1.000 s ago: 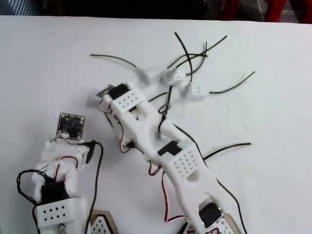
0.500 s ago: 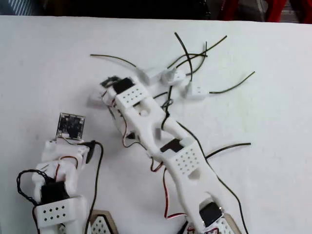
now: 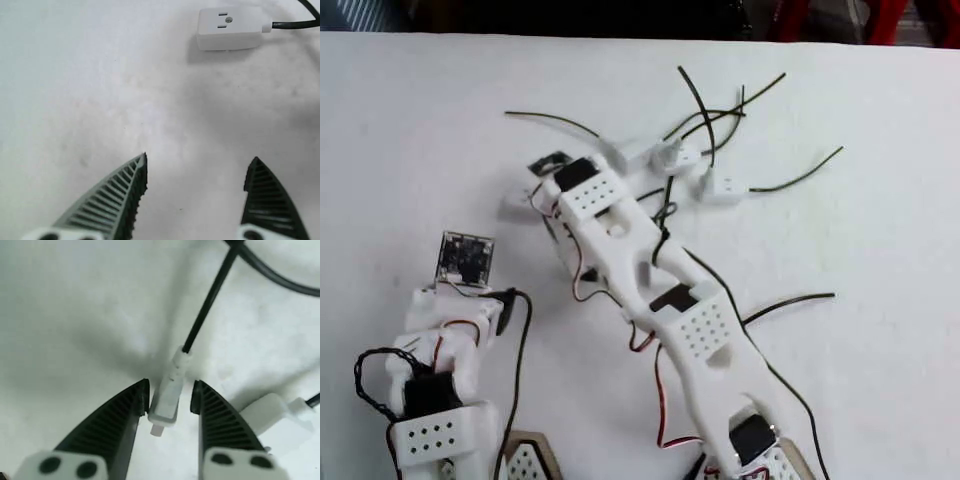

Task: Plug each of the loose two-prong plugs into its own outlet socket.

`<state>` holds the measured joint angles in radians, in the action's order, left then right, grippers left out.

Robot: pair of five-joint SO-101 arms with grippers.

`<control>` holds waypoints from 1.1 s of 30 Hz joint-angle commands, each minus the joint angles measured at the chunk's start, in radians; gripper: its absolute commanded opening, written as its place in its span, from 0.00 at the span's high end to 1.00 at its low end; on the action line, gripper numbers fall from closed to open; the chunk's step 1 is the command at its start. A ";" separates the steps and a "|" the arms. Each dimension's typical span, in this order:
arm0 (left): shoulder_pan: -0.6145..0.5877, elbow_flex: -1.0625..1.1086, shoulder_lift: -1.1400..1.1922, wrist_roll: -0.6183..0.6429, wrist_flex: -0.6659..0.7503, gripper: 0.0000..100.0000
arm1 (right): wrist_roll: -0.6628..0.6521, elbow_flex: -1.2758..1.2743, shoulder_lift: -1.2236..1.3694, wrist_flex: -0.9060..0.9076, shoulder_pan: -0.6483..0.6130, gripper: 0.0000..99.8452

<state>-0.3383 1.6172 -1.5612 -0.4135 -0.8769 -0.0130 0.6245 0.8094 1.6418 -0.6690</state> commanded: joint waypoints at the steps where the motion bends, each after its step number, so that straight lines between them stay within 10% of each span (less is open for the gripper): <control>1: -0.005 -0.005 -0.008 -0.006 0.020 0.69 | 0.008 0.046 -0.038 -0.022 -0.001 0.86; 33: -0.005 -0.005 -0.008 -0.006 0.020 0.69 | 0.008 0.046 -0.048 -0.004 0.035 0.95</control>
<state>-0.3383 1.6172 -1.5612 -0.4135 -0.8769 -0.0130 0.6245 0.8094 1.6264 -0.6414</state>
